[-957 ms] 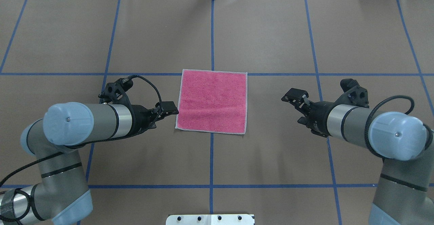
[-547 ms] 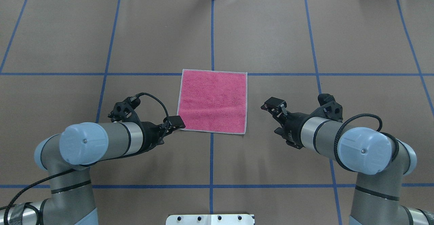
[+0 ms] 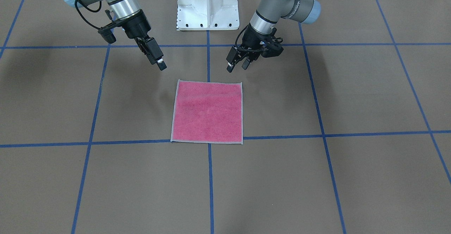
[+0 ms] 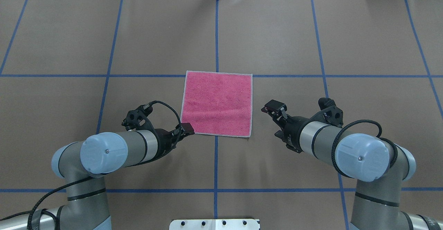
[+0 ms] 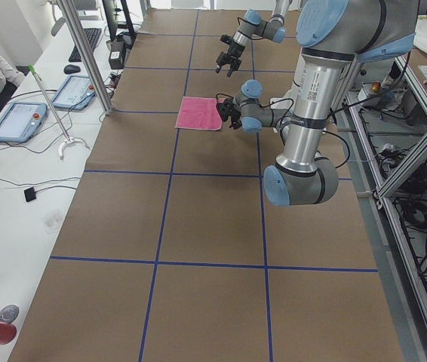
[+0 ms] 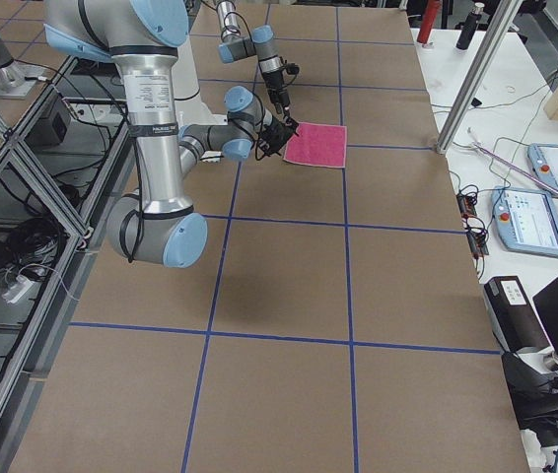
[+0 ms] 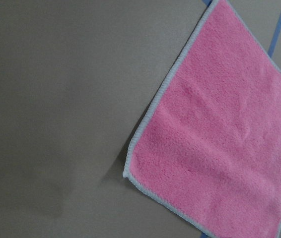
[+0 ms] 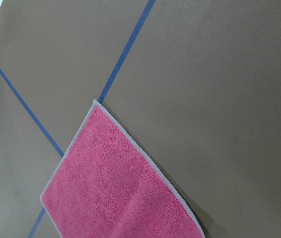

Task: Fold towel twice with both arms
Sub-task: 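Grasp the near towel corners, left gripper first while right gripper closes in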

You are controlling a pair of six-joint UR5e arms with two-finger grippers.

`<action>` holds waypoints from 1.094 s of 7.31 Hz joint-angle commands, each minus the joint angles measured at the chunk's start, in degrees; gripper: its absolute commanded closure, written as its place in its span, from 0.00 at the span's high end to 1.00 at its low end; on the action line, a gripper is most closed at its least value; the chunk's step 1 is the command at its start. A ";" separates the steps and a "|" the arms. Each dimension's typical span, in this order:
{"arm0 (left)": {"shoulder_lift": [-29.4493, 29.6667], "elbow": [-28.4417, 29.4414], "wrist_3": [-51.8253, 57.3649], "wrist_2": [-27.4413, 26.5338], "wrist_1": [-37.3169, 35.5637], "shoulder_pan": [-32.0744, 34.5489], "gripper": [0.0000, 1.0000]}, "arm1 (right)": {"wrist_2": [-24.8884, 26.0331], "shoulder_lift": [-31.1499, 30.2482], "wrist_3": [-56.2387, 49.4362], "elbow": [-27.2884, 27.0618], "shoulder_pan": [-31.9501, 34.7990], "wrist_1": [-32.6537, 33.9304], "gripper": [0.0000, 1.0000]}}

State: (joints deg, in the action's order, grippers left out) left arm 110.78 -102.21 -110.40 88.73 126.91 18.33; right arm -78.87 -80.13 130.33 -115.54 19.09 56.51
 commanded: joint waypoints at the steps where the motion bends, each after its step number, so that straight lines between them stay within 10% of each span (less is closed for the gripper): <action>1: 0.05 0.69 0.01 -0.22 -0.09 0.21 0.75 | 0.56 -0.03 0.01 0.06 -0.55 0.00 0.95; 8: 3.73 6.04 0.45 -2.25 -0.18 1.53 0.66 | 3.46 -0.03 0.10 0.06 -2.57 0.00 0.96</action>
State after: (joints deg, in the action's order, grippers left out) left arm 112.81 -97.95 -109.96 86.49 126.75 19.76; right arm -76.08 -80.16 130.36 -115.49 16.79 56.51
